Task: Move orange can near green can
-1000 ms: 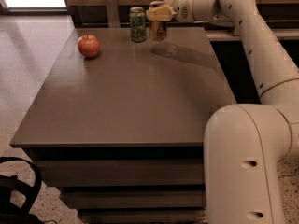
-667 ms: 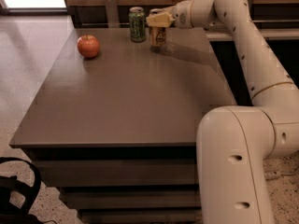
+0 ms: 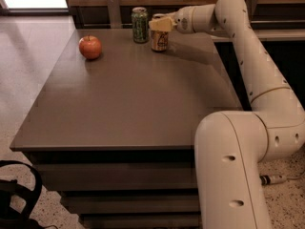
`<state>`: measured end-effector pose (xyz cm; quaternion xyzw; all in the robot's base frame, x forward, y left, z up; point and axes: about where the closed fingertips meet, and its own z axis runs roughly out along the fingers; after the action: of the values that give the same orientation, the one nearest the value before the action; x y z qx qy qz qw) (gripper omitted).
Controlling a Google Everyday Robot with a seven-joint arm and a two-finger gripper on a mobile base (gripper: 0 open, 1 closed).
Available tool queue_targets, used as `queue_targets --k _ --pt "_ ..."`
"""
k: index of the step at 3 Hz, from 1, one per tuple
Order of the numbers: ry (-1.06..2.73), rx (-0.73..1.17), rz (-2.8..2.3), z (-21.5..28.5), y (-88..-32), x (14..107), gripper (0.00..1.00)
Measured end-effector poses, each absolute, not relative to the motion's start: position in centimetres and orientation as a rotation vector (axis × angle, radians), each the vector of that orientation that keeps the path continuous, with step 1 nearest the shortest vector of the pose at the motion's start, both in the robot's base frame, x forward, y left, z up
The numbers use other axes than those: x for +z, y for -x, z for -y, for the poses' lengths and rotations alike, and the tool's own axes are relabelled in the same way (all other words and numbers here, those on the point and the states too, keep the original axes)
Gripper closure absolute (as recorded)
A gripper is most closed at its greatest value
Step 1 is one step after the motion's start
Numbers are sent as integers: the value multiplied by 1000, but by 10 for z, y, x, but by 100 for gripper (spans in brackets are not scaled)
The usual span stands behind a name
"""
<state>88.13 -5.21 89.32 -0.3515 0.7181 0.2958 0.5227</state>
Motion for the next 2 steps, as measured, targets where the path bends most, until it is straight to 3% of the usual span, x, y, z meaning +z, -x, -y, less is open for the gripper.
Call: queue_targets --k 2 --pt "843 709 -1720 51 -881 895 35"
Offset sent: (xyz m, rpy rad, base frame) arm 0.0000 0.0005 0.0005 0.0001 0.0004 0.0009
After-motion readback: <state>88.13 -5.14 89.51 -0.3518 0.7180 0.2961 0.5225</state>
